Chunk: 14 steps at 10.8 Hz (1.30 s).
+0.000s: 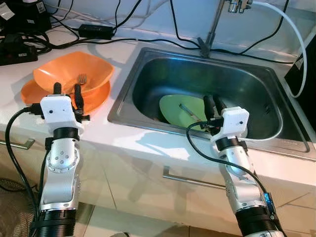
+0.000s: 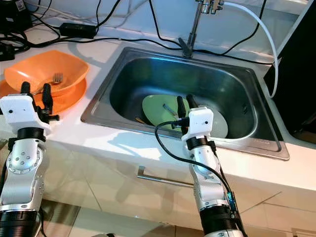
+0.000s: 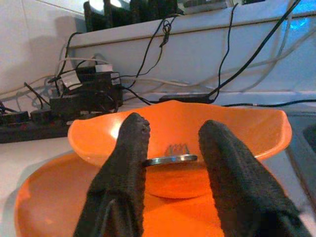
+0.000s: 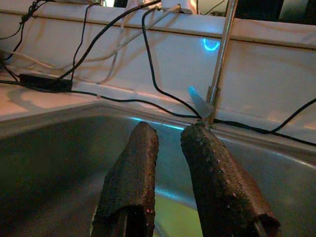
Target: Kitchen organization
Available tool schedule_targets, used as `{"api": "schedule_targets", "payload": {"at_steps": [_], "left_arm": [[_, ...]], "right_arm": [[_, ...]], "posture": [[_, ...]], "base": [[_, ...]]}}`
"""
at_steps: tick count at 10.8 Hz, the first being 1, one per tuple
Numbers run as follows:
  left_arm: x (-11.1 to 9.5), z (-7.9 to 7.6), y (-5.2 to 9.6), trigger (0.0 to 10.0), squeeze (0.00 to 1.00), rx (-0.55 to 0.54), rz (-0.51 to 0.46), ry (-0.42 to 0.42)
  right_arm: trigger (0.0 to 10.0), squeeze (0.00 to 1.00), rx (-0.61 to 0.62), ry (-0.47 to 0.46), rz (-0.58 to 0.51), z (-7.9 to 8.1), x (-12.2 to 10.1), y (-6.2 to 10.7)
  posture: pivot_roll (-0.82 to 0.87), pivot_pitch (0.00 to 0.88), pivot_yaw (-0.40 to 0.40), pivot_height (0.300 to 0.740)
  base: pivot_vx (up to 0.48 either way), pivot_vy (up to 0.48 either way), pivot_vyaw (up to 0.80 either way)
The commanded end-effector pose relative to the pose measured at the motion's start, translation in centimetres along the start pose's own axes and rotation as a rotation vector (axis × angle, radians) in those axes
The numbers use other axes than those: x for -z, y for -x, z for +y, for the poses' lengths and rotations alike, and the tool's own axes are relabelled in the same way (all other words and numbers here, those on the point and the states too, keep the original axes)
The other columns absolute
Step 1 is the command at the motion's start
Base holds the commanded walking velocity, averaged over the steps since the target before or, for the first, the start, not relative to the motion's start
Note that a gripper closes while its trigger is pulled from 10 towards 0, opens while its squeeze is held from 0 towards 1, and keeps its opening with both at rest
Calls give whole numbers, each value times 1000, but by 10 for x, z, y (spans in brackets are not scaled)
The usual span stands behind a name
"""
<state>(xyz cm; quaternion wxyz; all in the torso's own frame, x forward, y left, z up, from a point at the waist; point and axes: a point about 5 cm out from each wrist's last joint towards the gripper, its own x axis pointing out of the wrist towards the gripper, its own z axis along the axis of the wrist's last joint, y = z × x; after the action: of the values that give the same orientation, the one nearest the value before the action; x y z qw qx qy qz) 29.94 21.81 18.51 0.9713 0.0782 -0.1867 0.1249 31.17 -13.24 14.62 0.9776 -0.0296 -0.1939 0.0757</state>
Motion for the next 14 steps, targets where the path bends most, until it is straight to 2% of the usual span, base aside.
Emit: {"api": "schedule_targets", "payload": {"at_steps": [1, 7, 9, 11, 12, 13, 14], "left_arm": [[-2, 1, -2, 0, 0, -15, -8, 9], [-8, 0, -5, 0, 0, -9, -41, -2], [-27, -7, -10, 0, 0, 40, -127, -56], [-61, -29, -16, 0, 0, 154, -304, -159], [-73, -39, -17, 510, 0, 210, -356, -172], [-80, -53, -17, 10000, 0, 302, -381, -156], [-85, -69, -13, 10000, 0, 413, -394, -114]], "right_arm": [[10000, 0, 20, 13, 27, -7, 5, 3], [10000, 0, 23, 17, 28, -7, 5, 2], [10000, 0, 25, 18, 28, -7, 5, 2], [10000, 0, 24, 18, 28, -7, 6, 1], [10000, 0, 24, 20, 29, -7, 6, 1], [10000, 0, 23, 23, 33, -6, 7, 1], [10000, 0, 22, 25, 35, -5, 7, 1]], "posture": [[152, 105, -68, 740], [152, 102, -70, 740], [153, 100, -70, 740], [154, 97, -69, 740], [153, 95, -66, 740], [154, 93, -66, 740], [153, 89, -61, 740]], "base": [[0, 0, 0], [0, 0, 0], [0, 0, 0], [0, 0, 0], [0, 0, 0], [0, 0, 0], [0, 0, 0]]}}
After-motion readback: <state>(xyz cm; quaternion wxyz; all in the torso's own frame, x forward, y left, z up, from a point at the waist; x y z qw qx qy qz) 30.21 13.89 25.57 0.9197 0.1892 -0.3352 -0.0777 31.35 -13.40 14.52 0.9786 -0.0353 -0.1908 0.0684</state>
